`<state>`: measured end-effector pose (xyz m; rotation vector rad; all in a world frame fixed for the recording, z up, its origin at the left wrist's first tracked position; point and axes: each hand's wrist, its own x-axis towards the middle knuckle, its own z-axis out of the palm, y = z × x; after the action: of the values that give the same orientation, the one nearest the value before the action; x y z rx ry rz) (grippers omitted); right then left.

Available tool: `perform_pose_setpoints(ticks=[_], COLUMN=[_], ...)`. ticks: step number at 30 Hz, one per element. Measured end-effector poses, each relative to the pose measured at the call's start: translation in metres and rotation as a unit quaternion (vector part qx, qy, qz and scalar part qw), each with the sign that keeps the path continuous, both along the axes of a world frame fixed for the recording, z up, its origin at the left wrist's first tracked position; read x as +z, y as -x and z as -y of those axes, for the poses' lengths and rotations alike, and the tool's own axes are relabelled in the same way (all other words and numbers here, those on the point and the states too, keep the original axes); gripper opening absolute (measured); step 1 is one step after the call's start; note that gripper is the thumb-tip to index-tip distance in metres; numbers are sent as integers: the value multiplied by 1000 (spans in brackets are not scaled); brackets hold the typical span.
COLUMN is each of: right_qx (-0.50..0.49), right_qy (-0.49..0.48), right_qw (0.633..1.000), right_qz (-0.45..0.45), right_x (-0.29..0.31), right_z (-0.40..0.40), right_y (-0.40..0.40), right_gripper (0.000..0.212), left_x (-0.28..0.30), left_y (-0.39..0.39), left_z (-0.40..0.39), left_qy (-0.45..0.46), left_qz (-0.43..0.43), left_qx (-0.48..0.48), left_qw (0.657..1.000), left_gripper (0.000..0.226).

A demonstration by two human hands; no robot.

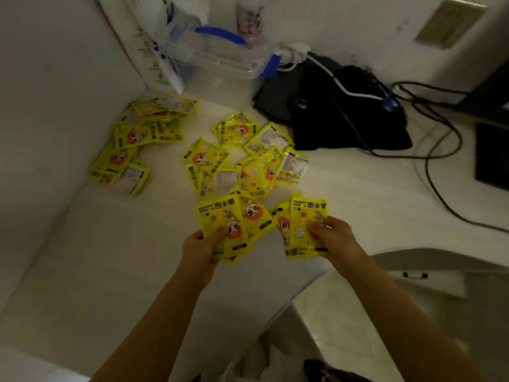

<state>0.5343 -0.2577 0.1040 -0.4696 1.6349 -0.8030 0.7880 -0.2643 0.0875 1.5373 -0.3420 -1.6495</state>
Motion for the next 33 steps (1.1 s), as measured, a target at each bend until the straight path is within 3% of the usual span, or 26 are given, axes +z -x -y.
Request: perform_pose_setpoints(ticks=[9,13,18,33], right_qx=[-180,-251,-331,-454], right_qy=[13,7,2,-35], right_qw=[983,968,943,890], right_qz=[14,15,18,17], right_x=[7,10,11,10], right_z=[-112,-169,-254,-479], right_y=[72,110,157,315], right_gripper=[11,19,12,23], left_x=[9,12,15,19], left_y=[80,129,199,417], left_z=[-31,-54,-98,-285], left_qy=[4,3,-1,-34], left_qz=[-7,-9,0,1], left_qx=[-169,-240,-327,-407], left_qw=[986,971,945,913], left_gripper=[16,19,26,13])
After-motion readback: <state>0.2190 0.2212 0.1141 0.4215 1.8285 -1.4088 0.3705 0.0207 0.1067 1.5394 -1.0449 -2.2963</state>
